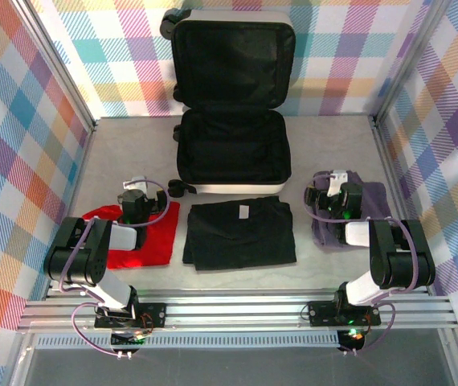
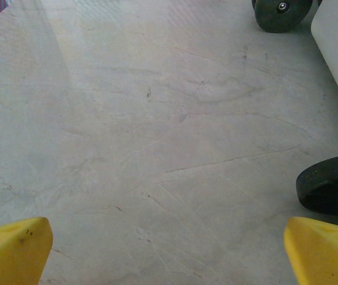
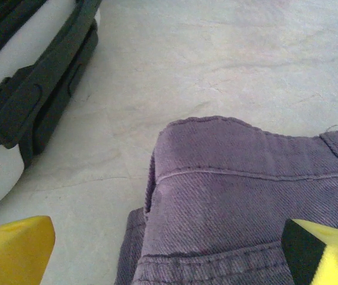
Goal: Pack the luggage
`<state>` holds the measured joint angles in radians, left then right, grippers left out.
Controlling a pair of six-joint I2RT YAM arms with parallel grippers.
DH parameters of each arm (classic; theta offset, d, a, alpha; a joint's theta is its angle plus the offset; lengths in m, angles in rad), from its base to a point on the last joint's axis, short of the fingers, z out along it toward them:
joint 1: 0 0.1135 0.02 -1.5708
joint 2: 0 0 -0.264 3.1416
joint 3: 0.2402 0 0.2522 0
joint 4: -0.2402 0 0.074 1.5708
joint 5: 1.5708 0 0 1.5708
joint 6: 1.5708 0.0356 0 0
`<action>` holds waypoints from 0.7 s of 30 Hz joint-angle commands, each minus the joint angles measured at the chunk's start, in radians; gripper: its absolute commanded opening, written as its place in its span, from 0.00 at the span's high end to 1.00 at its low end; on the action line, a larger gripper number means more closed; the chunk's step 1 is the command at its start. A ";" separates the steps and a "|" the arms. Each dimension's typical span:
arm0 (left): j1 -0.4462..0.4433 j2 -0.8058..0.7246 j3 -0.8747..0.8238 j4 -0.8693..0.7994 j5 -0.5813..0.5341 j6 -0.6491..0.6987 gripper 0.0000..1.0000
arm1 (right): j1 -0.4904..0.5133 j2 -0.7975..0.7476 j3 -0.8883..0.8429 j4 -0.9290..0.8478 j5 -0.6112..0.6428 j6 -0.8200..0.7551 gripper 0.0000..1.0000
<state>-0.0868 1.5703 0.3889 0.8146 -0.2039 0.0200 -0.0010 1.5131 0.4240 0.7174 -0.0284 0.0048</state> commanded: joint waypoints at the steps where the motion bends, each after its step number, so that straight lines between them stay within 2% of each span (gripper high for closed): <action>1: -0.020 -0.061 0.091 -0.115 -0.082 -0.005 0.00 | -0.008 -0.079 0.069 -0.131 0.059 0.045 0.01; 3: -0.019 -0.089 0.228 -0.392 -0.203 -0.043 0.00 | -0.008 -0.144 0.074 -0.186 0.081 0.053 0.01; 4: -0.019 -0.094 0.296 -0.506 -0.227 -0.049 0.00 | -0.008 -0.183 0.075 -0.212 0.104 0.069 0.01; 7: -0.027 -0.150 0.376 -0.610 -0.233 -0.086 0.00 | -0.007 -0.317 0.119 -0.379 0.130 0.126 0.01; 9: -0.028 -0.206 0.377 -0.601 -0.204 -0.124 0.00 | -0.005 -0.388 0.161 -0.508 0.148 0.158 0.01; 12: -0.039 -0.258 0.430 -0.697 -0.147 -0.173 0.00 | 0.002 -0.512 0.193 -0.643 0.156 0.208 0.01; 17: -0.140 -0.388 0.446 -0.802 -0.124 -0.170 0.00 | 0.006 -0.678 0.225 -0.881 0.013 0.319 0.01; 20: -0.160 -0.447 0.492 -0.992 -0.025 -0.305 0.01 | 0.023 -0.664 0.265 -1.043 -0.082 0.373 0.01; 21: -0.169 -0.455 0.504 -1.048 0.021 -0.338 0.06 | 0.034 -0.656 0.272 -1.086 -0.100 0.385 0.01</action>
<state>-0.2417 1.1587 0.8429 -0.0196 -0.2920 -0.1955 0.0109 0.8333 0.6643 -0.1265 -0.0143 0.3012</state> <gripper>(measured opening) 0.973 0.989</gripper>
